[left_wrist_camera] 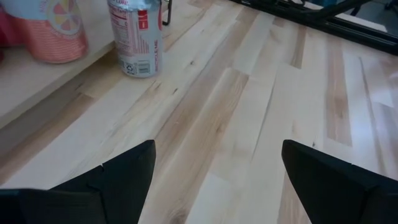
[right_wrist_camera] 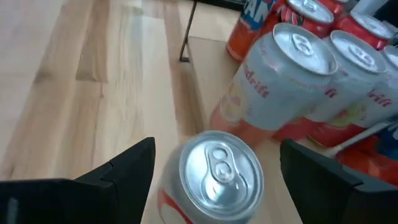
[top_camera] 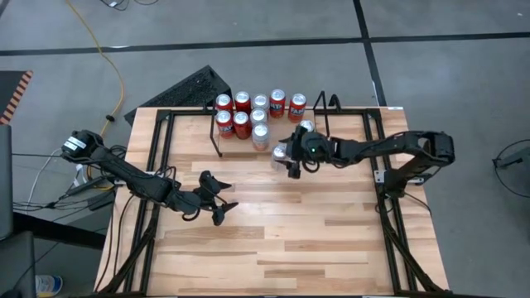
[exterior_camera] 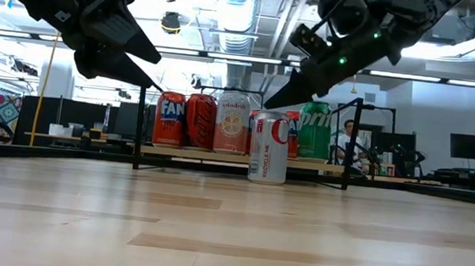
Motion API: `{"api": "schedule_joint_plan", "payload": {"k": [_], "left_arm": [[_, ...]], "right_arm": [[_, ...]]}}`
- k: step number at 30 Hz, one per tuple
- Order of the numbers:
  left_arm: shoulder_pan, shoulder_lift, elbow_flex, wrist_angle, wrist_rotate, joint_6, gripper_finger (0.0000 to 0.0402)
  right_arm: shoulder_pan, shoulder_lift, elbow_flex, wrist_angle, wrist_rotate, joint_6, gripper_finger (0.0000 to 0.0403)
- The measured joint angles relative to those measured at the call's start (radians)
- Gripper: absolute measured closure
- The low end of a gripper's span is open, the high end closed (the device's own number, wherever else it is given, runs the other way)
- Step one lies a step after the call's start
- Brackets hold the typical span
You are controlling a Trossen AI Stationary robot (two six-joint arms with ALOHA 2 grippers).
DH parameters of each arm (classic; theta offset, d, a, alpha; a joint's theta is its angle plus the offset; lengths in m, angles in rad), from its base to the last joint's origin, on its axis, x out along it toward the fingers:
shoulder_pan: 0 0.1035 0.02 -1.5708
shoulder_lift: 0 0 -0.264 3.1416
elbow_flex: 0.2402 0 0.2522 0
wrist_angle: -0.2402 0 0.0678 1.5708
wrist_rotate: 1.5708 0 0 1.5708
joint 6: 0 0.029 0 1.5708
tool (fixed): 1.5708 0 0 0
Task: Place canned beverage on shelf
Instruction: Put the red silver soda can on the shelf
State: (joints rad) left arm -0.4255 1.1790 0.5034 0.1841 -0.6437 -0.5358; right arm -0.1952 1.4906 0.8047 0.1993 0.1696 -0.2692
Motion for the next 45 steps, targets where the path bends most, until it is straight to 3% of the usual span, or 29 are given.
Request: {"api": "schedule_joint_plan", "payload": {"k": [7, 20, 26, 32, 37, 42, 45], "left_arm": [[0.000, 0.000, 0.000, -0.002, -0.025, 0.004, 0.0068], [0.000, 0.000, 0.000, -0.007, -0.026, -0.005, 0.0068], [0.000, 0.000, 0.000, -0.010, -0.025, -0.008, 0.0068], [0.000, 0.000, 0.000, -0.011, -0.025, -0.008, 0.0068], [0.000, 0.000, 0.000, -0.014, -0.025, -0.008, 0.0068], [0.000, 0.000, 0.000, -0.014, -0.025, -0.008, 0.0068], [0.000, 0.000, 0.000, -0.014, -0.025, -0.008, 0.0068]], "right_arm": [[-0.063, 0.004, 0.000, -0.024, -0.150, 0.019, 0.0078], [-0.086, 0.116, 0.011, 0.017, -0.155, 0.002, 0.0080], [-0.059, 0.113, 0.011, 0.027, -0.126, 0.054, 0.0109], [0.010, 0.108, 0.010, 0.023, 0.018, 0.207, 0.0154], [0.090, 0.106, 0.011, 0.017, 0.140, 0.318, 0.0158], [0.146, 0.085, 0.095, -0.099, 0.276, 0.427, 0.0158], [0.169, 0.085, 0.187, -0.261, 0.384, 0.453, 0.0158]]}}
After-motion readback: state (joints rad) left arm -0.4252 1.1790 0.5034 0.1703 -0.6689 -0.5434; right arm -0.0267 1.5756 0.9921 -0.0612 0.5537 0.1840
